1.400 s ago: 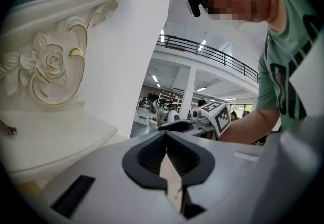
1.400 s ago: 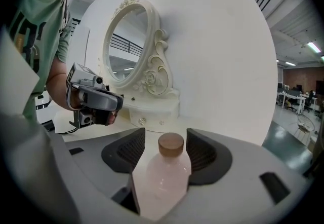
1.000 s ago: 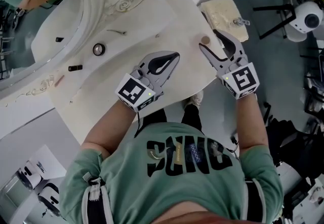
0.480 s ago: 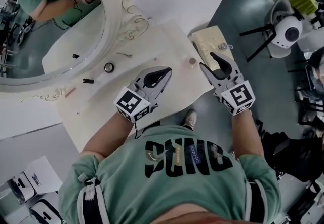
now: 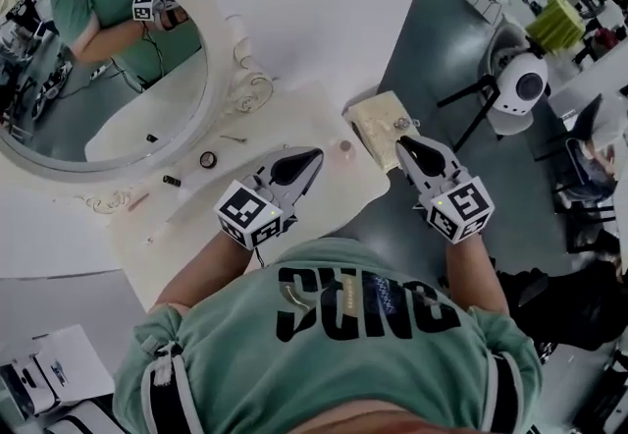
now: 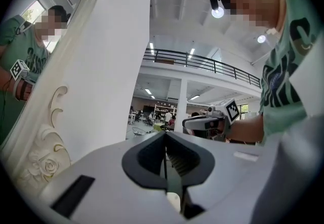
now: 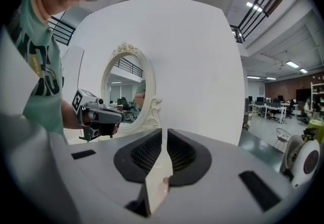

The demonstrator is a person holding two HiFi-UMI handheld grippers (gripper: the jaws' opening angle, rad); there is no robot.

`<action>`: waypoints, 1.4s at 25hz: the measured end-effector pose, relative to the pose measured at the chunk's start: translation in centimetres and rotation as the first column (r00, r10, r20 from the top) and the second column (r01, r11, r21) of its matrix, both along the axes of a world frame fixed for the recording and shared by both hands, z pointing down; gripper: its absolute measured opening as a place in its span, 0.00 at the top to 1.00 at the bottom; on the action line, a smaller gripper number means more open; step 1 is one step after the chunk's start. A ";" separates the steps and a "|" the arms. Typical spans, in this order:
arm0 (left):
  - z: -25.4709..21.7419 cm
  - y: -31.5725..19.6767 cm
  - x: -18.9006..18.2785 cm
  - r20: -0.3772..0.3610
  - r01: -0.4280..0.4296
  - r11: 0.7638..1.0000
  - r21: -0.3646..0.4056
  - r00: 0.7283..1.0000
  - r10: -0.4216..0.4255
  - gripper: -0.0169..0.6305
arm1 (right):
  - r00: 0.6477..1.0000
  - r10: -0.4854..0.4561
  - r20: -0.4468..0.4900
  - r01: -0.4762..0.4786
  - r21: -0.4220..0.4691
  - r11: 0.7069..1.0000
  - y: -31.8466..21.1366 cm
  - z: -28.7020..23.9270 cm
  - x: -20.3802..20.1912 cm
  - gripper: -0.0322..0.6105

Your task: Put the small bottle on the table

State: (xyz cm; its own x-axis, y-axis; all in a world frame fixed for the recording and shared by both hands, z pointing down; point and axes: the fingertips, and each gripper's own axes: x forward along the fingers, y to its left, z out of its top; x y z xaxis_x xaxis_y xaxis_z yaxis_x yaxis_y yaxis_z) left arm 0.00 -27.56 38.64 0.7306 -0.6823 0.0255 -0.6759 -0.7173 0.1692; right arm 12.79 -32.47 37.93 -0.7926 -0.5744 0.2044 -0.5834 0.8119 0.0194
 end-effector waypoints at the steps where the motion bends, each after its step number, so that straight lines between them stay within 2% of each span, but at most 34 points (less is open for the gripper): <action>1: -0.6 0.2 0.2 -0.001 -0.001 1.000 0.007 1.000 0.001 0.96 | 1.000 0.003 -0.006 -0.003 -0.009 1.000 0.5 -0.1 0.6 0.92; 6: -2.3 0.6 0.7 0.003 0.016 1.000 0.011 1.000 -0.016 0.96 | 1.000 0.013 0.017 -0.012 -0.056 0.998 2.3 -1.1 3.2 0.96; 13: -3.3 0.8 0.8 0.020 0.030 0.999 0.024 0.999 -0.031 0.96 | 0.999 0.017 0.031 -0.016 -0.051 0.999 2.6 -2.0 4.7 0.96; 24: -3.3 -0.2 -1.1 0.022 0.087 0.996 0.003 0.996 -0.087 0.96 | 0.999 -0.018 0.049 0.022 -0.081 0.996 1.3 -1.3 3.3 0.96; 35: -2.6 0.0 -1.4 0.033 0.099 0.995 -0.013 0.995 -0.099 0.96 | 0.998 -0.041 0.055 0.046 -0.088 0.995 0.8 -1.0 2.3 0.96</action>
State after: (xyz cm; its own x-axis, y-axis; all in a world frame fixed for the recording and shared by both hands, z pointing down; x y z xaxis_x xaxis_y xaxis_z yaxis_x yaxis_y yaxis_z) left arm -1.44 -27.55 36.06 0.6579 -0.7508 0.0582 -0.7489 -0.6441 0.1558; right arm 15.11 -31.68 36.93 -0.8274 -0.5207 0.2104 -0.5460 0.8336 -0.0838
